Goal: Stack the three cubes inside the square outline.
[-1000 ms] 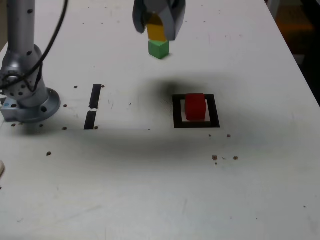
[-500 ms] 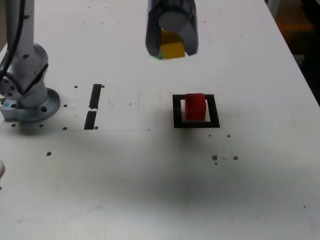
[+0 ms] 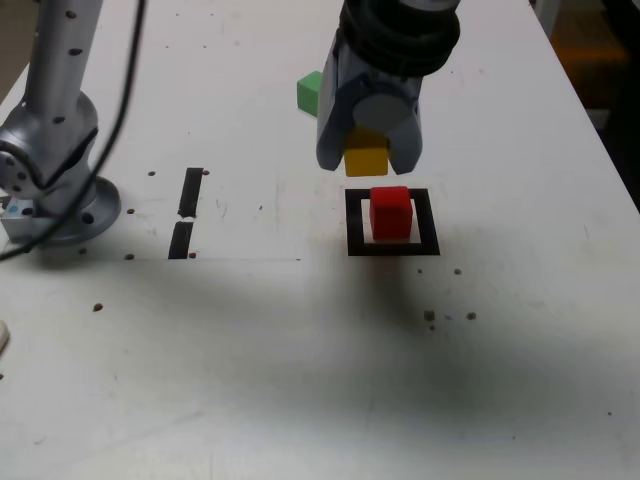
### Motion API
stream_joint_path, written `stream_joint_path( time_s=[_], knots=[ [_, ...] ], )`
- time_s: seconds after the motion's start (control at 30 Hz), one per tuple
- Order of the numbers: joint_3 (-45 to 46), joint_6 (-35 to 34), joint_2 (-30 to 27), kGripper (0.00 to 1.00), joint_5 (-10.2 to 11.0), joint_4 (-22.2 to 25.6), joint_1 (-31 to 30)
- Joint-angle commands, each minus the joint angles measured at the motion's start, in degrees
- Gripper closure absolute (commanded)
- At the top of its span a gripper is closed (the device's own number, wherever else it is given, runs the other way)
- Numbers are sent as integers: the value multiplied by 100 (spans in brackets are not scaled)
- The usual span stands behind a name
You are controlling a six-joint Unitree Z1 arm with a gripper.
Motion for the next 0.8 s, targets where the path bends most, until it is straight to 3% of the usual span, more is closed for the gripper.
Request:
stream_joint_path(
  time_s=[0.0, 0.3, 0.77],
  knots=[
    [-42, 18, 46, 81, -8, 3, 1],
    [-41, 209, 209, 81, -18, -215, 169],
    [180, 548, 405, 80, -314, -624, 459]
  ],
)
